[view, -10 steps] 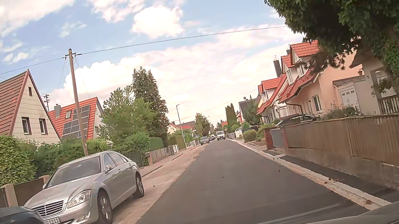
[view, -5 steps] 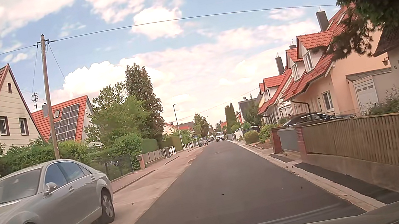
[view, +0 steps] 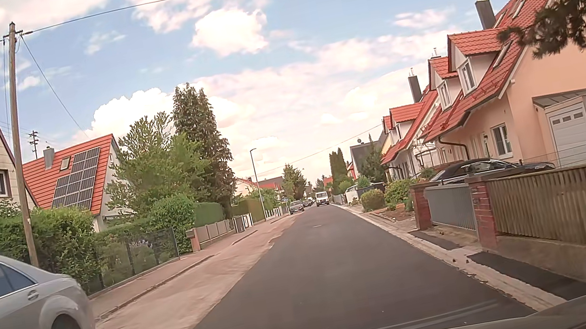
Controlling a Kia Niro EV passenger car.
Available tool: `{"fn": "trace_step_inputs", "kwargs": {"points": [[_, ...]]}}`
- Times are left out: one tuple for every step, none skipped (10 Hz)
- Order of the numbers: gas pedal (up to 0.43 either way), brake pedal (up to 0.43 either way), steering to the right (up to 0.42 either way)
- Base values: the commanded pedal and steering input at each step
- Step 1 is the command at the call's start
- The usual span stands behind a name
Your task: Follow the waypoints while adhering to traffic rules and regulations
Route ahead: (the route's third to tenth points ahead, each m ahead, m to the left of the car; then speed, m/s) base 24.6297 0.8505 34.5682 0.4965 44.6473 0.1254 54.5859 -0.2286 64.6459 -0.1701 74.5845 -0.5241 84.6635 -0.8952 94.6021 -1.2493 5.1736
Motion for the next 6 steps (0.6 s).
{"fn": "trace_step_inputs", "kwargs": {"points": [[0.000,0.024,-0.005],[0.000,0.024,-0.005],[0.008,0.024,-0.006],[0.020,0.024,-0.007],[0.020,0.018,-0.009],[0.028,0.018,-0.009]]}}
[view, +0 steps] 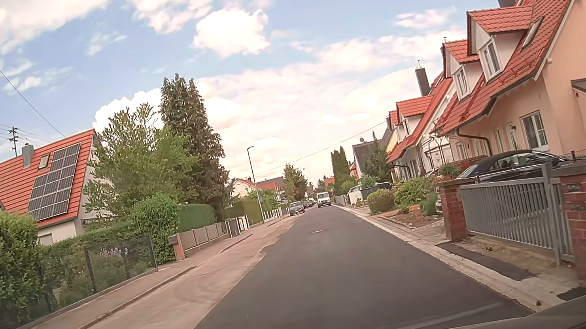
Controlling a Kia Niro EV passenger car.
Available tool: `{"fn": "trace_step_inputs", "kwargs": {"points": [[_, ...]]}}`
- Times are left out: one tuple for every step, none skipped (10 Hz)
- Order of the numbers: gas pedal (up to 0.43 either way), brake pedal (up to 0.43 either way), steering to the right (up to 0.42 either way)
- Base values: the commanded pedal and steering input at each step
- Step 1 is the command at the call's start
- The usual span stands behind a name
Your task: Follow the waypoints while adhering to traffic rules and regulations
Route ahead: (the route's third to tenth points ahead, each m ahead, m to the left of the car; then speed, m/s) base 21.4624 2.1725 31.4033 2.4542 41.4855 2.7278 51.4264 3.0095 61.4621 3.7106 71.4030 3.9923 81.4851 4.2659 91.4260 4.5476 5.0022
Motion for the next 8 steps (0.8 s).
{"fn": "trace_step_inputs", "kwargs": {"points": [[0.028,0.018,-0.009],[0.028,0.024,-0.009],[0.028,0.018,-0.008],[0.028,0.018,-0.006],[0.028,0.018,-0.006],[0.028,0.018,-0.006],[0.028,0.018,-0.006],[0.028,0.024,-0.006]]}}
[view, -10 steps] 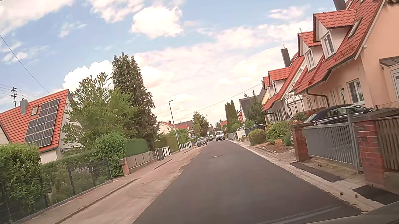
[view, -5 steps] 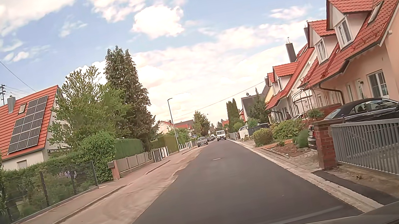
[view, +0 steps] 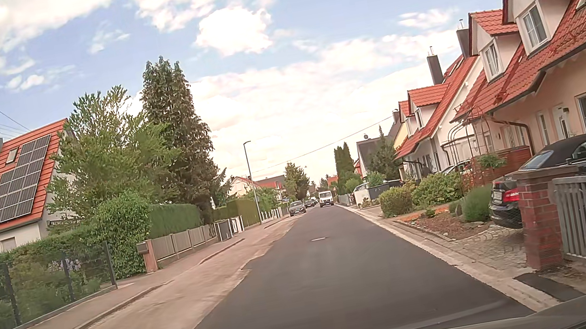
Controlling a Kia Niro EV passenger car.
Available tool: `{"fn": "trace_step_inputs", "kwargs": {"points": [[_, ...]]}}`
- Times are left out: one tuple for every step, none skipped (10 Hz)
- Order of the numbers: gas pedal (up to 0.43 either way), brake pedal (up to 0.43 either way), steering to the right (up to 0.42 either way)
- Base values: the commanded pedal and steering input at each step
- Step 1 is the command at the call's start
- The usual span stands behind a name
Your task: Follow the waypoints while adhering to traffic rules and regulations
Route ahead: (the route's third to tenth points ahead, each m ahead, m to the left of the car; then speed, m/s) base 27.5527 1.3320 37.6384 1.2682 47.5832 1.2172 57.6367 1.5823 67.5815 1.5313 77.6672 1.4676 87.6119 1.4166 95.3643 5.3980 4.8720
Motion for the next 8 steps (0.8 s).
{"fn": "trace_step_inputs", "kwargs": {"points": [[0.028,0.018,-0.006],[0.028,0.018,-0.006],[0.028,0.018,-0.006],[0.028,0.018,-0.006],[0.028,0.018,-0.007],[0.028,0.018,-0.007],[0.028,0.018,-0.007],[0.028,0.018,-0.007]]}}
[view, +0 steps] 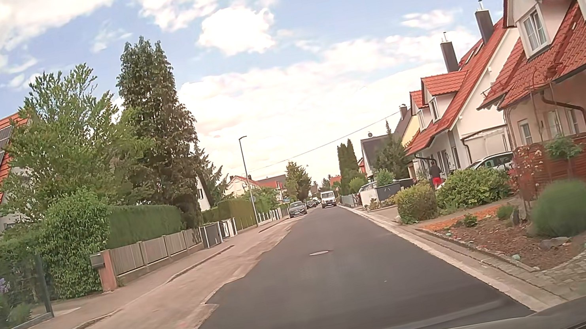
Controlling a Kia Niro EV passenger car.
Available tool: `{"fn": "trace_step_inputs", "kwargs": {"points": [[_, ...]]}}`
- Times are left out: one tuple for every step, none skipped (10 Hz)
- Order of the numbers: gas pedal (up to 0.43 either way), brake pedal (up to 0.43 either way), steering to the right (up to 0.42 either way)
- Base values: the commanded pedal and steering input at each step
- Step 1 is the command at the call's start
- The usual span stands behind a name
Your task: Follow the waypoints while adhering to traffic rules and regulations
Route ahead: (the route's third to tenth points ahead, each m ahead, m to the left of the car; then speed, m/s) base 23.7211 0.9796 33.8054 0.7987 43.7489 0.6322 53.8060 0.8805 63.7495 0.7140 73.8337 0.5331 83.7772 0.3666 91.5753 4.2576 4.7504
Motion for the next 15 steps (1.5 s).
{"fn": "trace_step_inputs", "kwargs": {"points": [[0.028,0.018,-0.007],[0.028,0.018,-0.009],[0.039,0.018,-0.010],[0.039,0.018,-0.010],[0.039,0.018,-0.008],[0.039,0.018,-0.005],[0.039,0.018,-0.003],[0.039,0.018,-0.003],[0.039,0.018,-0.003],[0.039,0.018,-0.003],[0.039,0.024,-0.003],[0.039,0.018,-0.002],[0.039,0.018,-0.001],[0.039,0.018,0.001],[0.039,0.024,0.001]]}}
